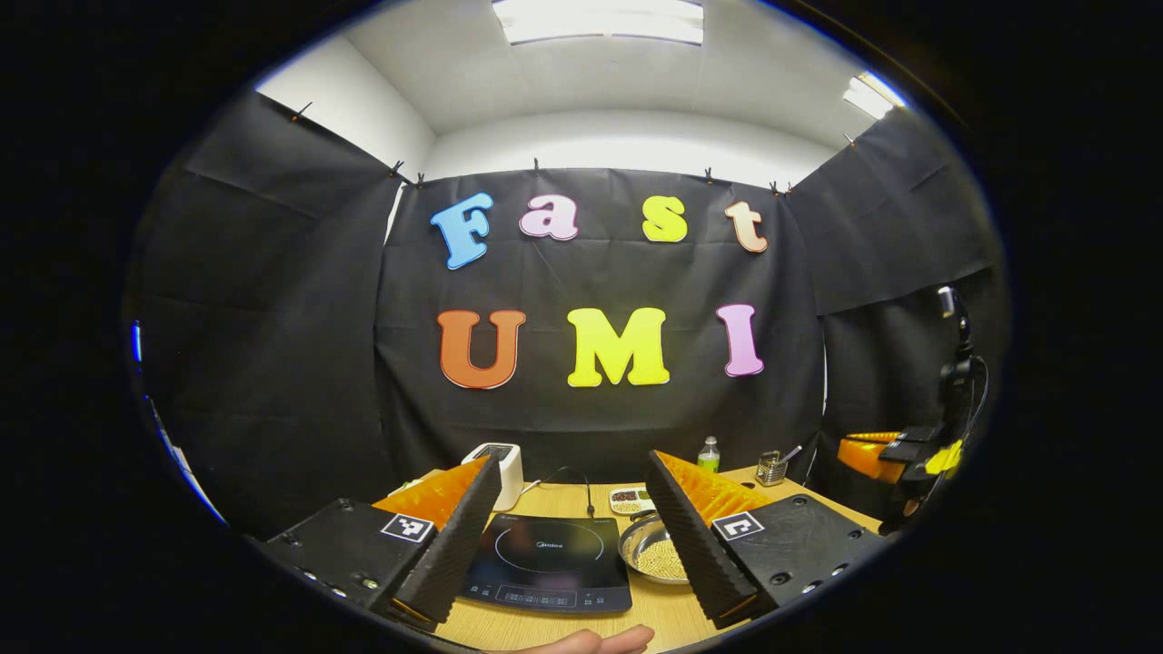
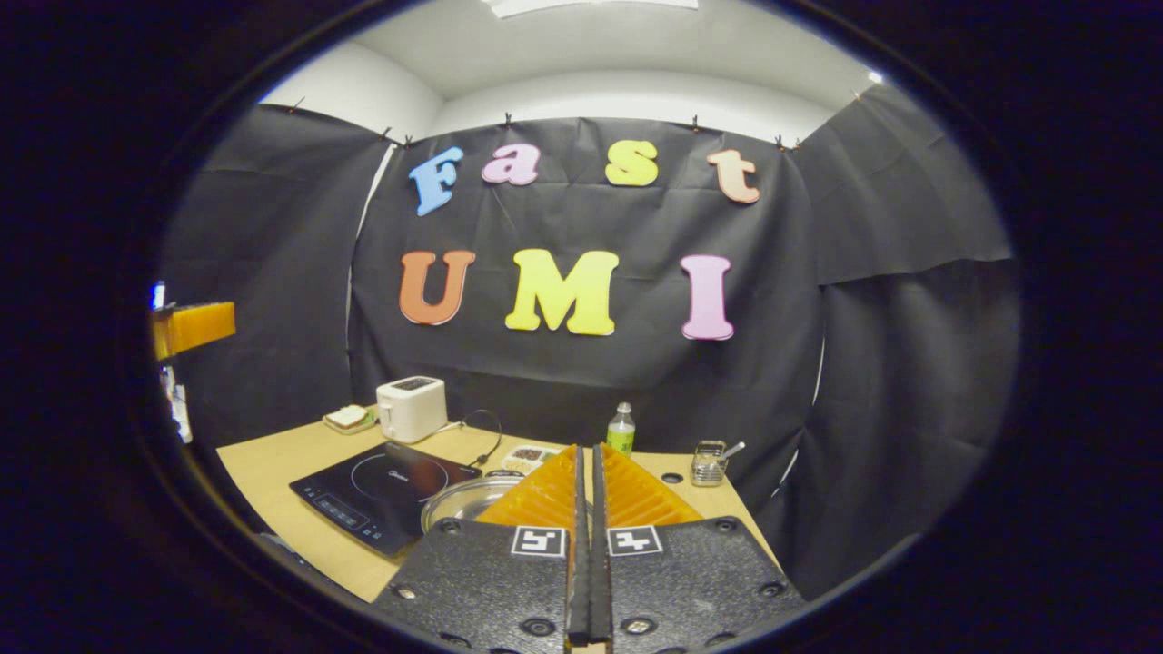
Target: First push the handle of the pot to place it horizontally, then grasp the pot with both hands and set it on the induction cooktop.
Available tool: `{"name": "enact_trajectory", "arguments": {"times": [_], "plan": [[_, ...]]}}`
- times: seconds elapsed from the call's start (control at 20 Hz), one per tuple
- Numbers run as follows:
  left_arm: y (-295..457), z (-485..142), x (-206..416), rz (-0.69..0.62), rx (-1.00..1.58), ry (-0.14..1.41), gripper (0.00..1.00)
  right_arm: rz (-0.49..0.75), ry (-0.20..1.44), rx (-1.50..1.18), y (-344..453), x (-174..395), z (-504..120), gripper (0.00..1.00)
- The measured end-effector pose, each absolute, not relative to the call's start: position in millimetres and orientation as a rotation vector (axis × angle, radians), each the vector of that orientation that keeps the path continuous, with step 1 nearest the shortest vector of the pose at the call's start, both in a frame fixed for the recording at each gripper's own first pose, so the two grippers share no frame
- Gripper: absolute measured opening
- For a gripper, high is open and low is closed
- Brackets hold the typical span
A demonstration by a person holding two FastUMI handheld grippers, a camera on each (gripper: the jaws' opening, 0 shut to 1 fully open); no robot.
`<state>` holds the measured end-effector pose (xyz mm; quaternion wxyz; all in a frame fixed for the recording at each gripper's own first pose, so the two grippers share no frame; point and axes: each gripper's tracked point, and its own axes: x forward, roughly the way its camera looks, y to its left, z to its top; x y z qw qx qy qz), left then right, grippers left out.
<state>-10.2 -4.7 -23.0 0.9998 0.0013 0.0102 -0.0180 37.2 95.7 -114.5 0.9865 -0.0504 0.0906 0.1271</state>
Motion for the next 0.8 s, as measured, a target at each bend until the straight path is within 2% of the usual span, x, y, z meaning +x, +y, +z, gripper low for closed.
{"name": "enact_trajectory", "arguments": {"times": [0.05,0.1,0.15,0.2,0.45,0.5,0.6,0.65,0.8], "plan": [[-6,-25,-11,-0.041,0.007,0.025,0.95,0.263,0.204,-0.100,101,38,-124,0.04],[-7,-26,-11,-0.043,0.011,0.028,0.95,0.273,0.227,-0.096,107,40,-134,0.01],[-7,-27,-11,-0.044,0.014,0.028,0.95,0.292,0.251,-0.098,115,40,-145,0.04],[-7,-27,-12,-0.049,0.017,0.026,0.95,0.314,0.276,-0.110,123,40,-156,0.01],[-5,-28,-17,-0.049,0.006,0.023,0.96,0.383,0.413,-0.144,157,30,-227,0.04],[-5,-30,-17,-0.051,0.004,0.025,0.95,0.394,0.441,-0.153,162,28,-242,0.01],[-4,-34,-15,-0.051,0.000,0.030,0.95,0.444,0.489,-0.165,179,21,-267,0.04],[-3,-34,-14,-0.047,-0.005,0.031,0.95,0.469,0.513,-0.174,186,17,-280,0.01],[-2,-39,-13,-0.042,-0.024,0.039,0.95,0.487,0.547,-0.187,197,7,-303,0.04]]}}
